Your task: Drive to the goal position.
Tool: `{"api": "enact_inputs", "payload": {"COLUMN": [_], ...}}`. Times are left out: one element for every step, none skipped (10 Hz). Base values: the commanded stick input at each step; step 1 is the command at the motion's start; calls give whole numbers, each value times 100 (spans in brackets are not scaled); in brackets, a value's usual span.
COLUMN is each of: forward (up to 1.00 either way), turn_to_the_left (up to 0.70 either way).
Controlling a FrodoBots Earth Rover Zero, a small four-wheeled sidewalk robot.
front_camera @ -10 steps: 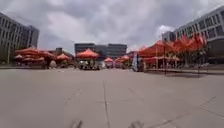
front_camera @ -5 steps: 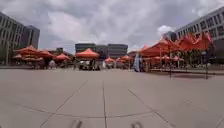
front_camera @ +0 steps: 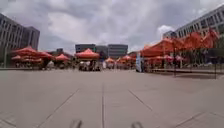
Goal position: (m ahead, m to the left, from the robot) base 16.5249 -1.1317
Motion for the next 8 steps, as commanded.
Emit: {"api": "enact_inputs", "payload": {"forward": [85,85,85,85,85,85,85,85], "turn_to_the_left": [10,26,21,3,0,-2,0,1]}}
